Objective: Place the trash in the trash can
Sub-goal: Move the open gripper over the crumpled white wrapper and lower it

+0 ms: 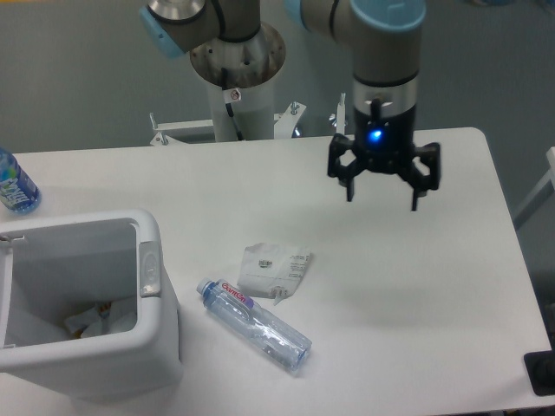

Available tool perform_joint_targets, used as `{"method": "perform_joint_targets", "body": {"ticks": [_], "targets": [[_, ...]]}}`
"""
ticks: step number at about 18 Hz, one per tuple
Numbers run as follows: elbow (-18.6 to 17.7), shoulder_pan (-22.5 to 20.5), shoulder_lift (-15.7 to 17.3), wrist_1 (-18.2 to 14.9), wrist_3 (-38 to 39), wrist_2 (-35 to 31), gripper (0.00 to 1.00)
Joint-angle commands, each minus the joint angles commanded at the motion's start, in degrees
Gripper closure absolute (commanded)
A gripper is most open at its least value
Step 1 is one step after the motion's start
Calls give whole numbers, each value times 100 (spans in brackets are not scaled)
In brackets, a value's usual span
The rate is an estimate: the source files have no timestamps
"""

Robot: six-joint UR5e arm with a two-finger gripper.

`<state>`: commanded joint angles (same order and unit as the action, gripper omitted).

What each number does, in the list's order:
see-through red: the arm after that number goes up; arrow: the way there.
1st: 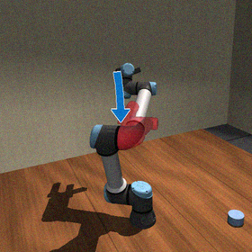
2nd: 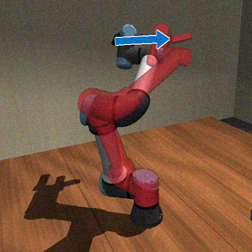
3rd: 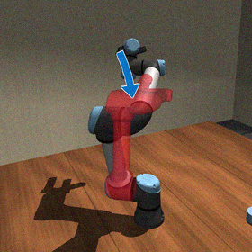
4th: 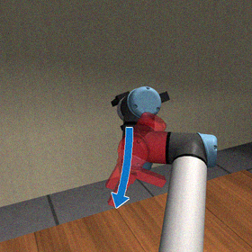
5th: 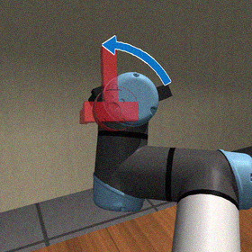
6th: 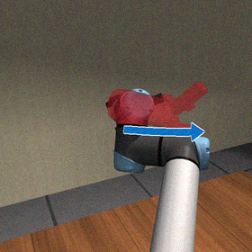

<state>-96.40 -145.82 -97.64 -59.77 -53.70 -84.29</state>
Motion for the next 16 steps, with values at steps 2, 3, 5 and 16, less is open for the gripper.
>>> {"method": "perform_joint_targets", "body": {"ticks": [2,3,5,16], "targets": [[-229,185,-18,9,53,0,0],[-308,264,-35,9,62,0,0],[-431,378,-44,26,44,-9,0],[-1020,1221,-904,516,-835,-719,0]]}}
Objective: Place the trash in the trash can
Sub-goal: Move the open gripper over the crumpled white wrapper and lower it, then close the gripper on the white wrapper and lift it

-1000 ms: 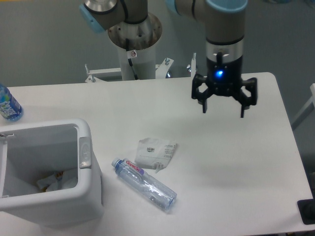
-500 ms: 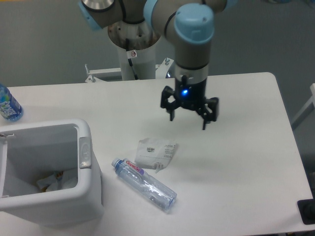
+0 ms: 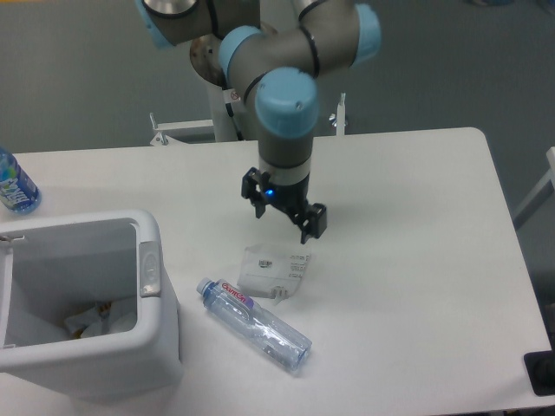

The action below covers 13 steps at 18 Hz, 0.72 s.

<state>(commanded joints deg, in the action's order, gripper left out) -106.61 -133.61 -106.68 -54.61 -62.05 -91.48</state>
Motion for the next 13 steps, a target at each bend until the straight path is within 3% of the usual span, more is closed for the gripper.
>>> {"method": "perform_joint_targets", "body": {"ticks": [2,3,12,13], "targets": [[-97,203,-211,475,0,-290,0],[-123,221,-291,547,9,-344,0],[-115,291,-353,574,44,-344,0],[-106,291,-353,574,61,-353,13]]}}
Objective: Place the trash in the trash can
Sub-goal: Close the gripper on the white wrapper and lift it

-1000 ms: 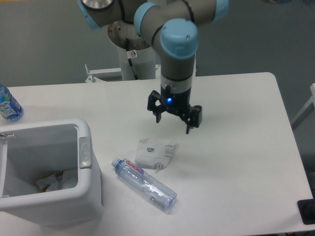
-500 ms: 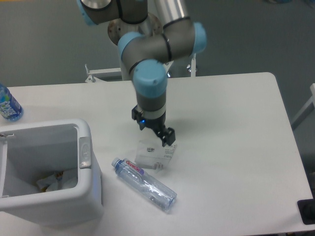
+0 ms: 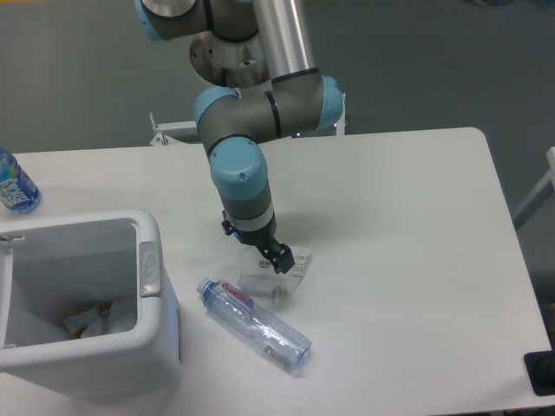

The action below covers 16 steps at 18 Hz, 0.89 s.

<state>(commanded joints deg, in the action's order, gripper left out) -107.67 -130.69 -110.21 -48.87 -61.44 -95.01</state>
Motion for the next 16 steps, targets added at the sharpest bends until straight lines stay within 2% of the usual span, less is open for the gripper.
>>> {"method": "perform_joint_targets", "body": {"ticks": [2,3,4,7,12,16], "targets": [[26,0,9,-9,122,0,57],[44,0,9,-9,193,0,74],[61,0,9,-17,237,-9,83],[97,-9,44,-35,246,-26,100],[114,-114,105,-70,185,-9,100],[114,-474,395,-141,-149,35,100]]}}
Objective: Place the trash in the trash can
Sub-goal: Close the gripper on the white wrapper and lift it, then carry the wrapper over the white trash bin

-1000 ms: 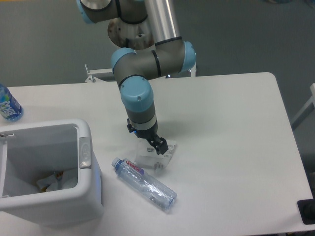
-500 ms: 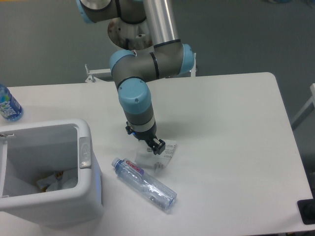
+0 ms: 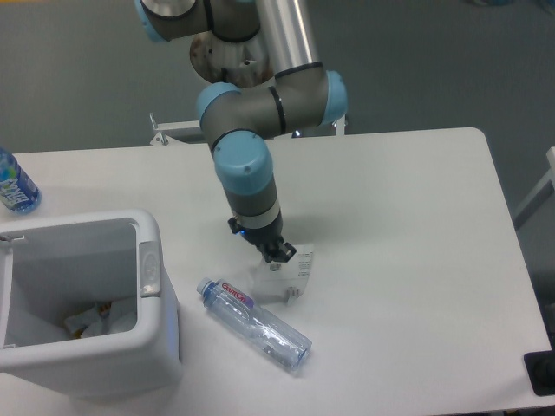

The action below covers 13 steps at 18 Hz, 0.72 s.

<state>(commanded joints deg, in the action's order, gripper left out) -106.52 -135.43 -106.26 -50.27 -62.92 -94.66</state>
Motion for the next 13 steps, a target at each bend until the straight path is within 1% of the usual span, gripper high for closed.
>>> {"method": "perform_joint_targets", "body": {"ticks": [2,3,4,6,7,8,10,13], "targets": [[96,-158,61,0,-10,70,100],[149,-246,184,-17,-10,218,100],[228,-369,272,-61,8,446,100],[473,-632,334,-114,104,1043,100],[605,-808,447,-158,227,1359,100],[772,-949,518,-184,437,1676,100],[1106,-1142,536,-211,963,2230,100],[1511,-1266,536,-193,1806,2785,100]]}}
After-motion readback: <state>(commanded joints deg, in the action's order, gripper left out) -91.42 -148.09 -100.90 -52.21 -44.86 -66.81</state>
